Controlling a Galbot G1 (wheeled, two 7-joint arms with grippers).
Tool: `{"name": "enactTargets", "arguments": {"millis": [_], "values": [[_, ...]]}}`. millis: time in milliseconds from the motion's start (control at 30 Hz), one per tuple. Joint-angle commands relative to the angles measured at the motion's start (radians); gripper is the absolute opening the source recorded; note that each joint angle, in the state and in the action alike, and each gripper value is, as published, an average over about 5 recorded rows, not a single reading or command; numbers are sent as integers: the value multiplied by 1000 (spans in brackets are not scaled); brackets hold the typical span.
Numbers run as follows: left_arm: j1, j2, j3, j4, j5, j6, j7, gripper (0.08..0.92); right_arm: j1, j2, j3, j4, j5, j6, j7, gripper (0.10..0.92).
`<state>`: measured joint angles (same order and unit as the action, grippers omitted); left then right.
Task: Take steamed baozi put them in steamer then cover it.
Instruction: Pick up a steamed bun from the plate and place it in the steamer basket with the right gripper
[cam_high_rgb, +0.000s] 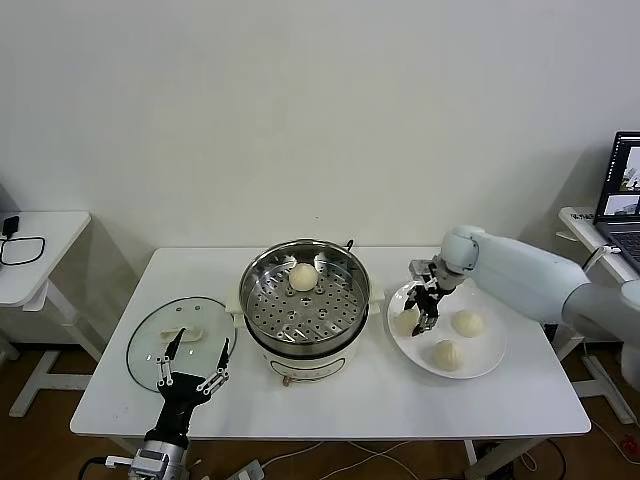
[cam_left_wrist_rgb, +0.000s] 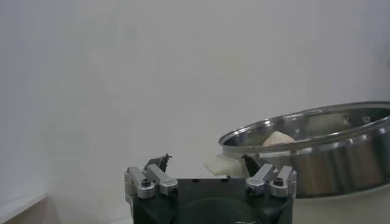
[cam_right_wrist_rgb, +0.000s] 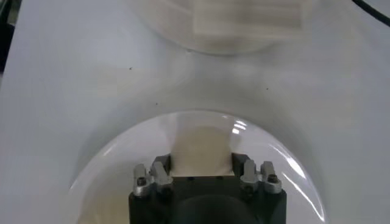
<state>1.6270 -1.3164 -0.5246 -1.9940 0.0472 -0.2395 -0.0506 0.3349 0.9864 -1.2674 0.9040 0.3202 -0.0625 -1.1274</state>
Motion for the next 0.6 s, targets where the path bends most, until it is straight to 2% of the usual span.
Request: {"name": "enactTargets", "arguments": {"millis": [33,333,600], "values": [[1,1,0,-7,-1,2,0,823,307,-11,-67,130,31,-19,-173,662],[4,2,7,-14,0,2,-1,823,550,124,-167,263,190,-80,-205,658],[-2,1,13,-12,0,-1,-2,823,533,302,-215,308,325,-159,-68,651]]}}
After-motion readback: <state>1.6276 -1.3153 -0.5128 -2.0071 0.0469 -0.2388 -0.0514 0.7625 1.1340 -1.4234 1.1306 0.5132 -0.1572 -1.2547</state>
